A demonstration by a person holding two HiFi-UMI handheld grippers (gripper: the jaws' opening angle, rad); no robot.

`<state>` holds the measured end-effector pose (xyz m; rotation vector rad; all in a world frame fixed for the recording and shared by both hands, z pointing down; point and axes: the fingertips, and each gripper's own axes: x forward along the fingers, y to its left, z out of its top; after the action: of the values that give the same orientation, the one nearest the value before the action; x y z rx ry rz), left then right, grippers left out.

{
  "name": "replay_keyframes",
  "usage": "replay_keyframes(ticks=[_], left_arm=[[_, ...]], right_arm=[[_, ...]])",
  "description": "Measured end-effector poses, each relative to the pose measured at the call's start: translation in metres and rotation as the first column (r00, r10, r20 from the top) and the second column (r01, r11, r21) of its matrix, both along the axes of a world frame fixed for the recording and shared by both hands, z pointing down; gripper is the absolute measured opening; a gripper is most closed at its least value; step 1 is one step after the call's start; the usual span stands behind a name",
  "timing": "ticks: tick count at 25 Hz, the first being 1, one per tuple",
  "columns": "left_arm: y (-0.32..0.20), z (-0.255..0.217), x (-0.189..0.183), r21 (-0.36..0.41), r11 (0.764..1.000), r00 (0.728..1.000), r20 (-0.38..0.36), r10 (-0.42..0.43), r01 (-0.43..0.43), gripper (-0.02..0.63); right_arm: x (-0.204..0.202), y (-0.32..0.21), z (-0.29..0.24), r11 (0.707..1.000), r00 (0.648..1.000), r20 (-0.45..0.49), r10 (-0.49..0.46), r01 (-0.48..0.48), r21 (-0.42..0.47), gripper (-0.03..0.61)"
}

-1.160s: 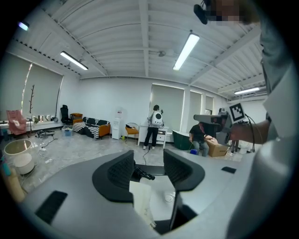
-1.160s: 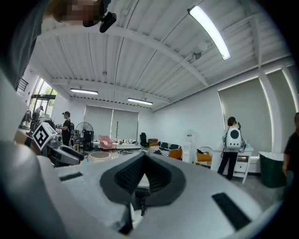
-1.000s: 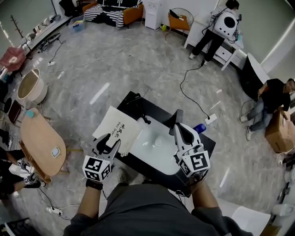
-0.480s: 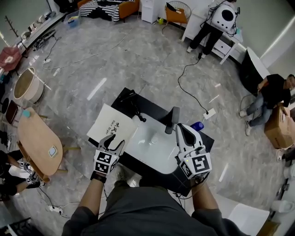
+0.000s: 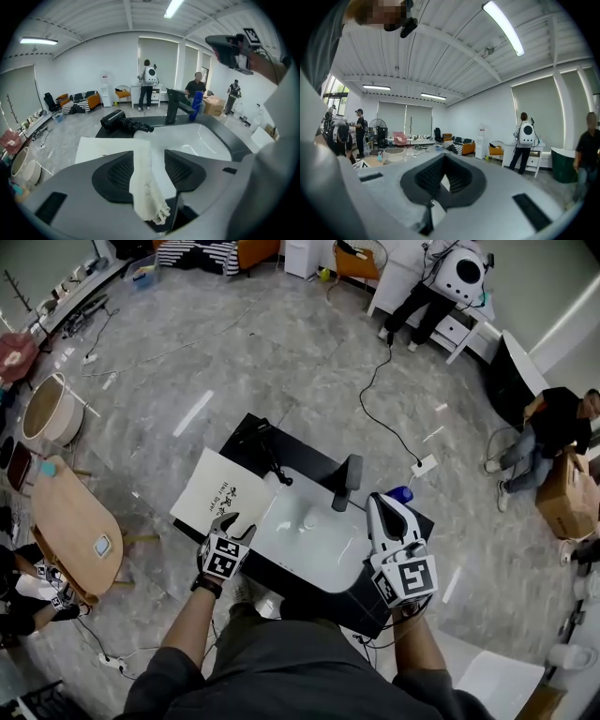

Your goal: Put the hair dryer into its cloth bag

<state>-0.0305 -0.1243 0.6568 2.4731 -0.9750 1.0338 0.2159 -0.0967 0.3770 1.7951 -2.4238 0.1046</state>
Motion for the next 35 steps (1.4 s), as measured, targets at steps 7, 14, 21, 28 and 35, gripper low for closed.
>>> replay_keyframes(ticks=[7, 14, 21, 28, 35], left_arm=[[0.001, 0.049, -0.002, -0.06, 0.998, 0.99, 0.134, 0.033, -0.026, 0.216], [0.0, 0.088, -0.007, -0.113, 0.993, 0.967, 0.248, 0.067, -0.04, 0.222], [-0.005, 0.104, -0.017, -0.124, 0.992, 0.957, 0.284, 0.05, -0.015, 0.114], [-0.009, 0.102, -0.021, -0.127, 0.992, 0.963, 0.267, 0.03, 0.004, 0.025], [-0.008, 0.1, -0.022, -0.128, 0.991, 0.97, 0.245, 0.007, 0.025, 0.025]], right_arm=[[0.009, -0.001, 0.006, 1.0, 1.0, -0.018, 0.009, -0.009, -0.02, -0.002], [0.02, -0.005, 0.01, 0.999, 0.999, -0.028, 0.022, -0.023, -0.04, -0.002], [0.018, -0.009, 0.011, 0.999, 0.999, -0.036, 0.016, -0.018, -0.05, -0.002], [0.003, -0.019, 0.012, 0.999, 0.999, -0.035, -0.013, 0.012, -0.049, -0.002], [-0.02, -0.037, 0.008, 0.997, 0.998, 0.022, -0.066, 0.067, -0.026, 0.024]])
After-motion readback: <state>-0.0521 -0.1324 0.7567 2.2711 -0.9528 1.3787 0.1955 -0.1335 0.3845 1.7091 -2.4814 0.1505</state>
